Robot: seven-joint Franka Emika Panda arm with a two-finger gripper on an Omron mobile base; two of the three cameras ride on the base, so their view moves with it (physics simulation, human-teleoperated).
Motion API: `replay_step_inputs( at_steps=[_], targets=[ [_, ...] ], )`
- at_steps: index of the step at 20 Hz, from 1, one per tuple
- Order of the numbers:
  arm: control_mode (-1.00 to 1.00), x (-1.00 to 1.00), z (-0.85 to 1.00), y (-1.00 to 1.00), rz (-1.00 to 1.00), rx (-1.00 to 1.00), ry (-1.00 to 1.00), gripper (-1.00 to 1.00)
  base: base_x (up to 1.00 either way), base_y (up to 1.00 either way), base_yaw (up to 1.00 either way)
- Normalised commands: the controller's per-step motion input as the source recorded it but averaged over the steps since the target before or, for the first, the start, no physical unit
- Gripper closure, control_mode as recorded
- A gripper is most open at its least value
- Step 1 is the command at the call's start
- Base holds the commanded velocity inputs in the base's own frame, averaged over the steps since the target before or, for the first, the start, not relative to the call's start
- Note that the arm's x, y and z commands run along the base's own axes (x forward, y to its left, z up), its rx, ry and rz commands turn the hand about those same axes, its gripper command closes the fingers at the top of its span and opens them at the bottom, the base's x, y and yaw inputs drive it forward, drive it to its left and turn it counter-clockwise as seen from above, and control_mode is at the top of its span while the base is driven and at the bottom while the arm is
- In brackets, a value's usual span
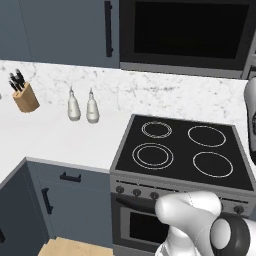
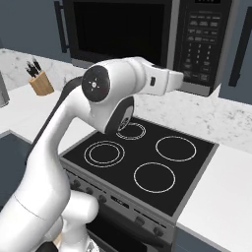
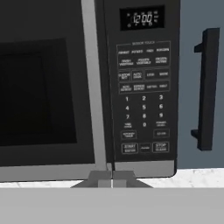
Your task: Pick the tomato from the sink and place it in the bowl. Then pick the bowl and place it in the microwave. Then close the microwave door and press the start button.
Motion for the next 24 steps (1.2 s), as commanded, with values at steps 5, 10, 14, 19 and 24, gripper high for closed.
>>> replay_step_inputs(
  at_steps=[5, 10, 14, 19, 24],
  targets=[
    [-1.00, 0.31, -0.09, -0.30, 0.00, 0.01, 0.00, 1.00, 0.00, 0.00, 0.00],
    [-1.00, 0.07, 0.00, -0.48, 0.00, 0.06, 0.00, 1.00, 0.00, 0.00, 0.00],
    [-1.00, 0.07, 0.00, -0.13, 0.00, 0.00, 0.00, 1.00, 0.00, 0.00, 0.00],
    [-1.00, 0.24, -0.05, -0.08, 0.00, 0.00, 0.00, 1.00, 0.00, 0.00, 0.00],
    [-1.00, 0.17, -0.21, -0.15, 0.00, 0.00, 0.00, 1.00, 0.00, 0.00, 0.00]
  ],
)
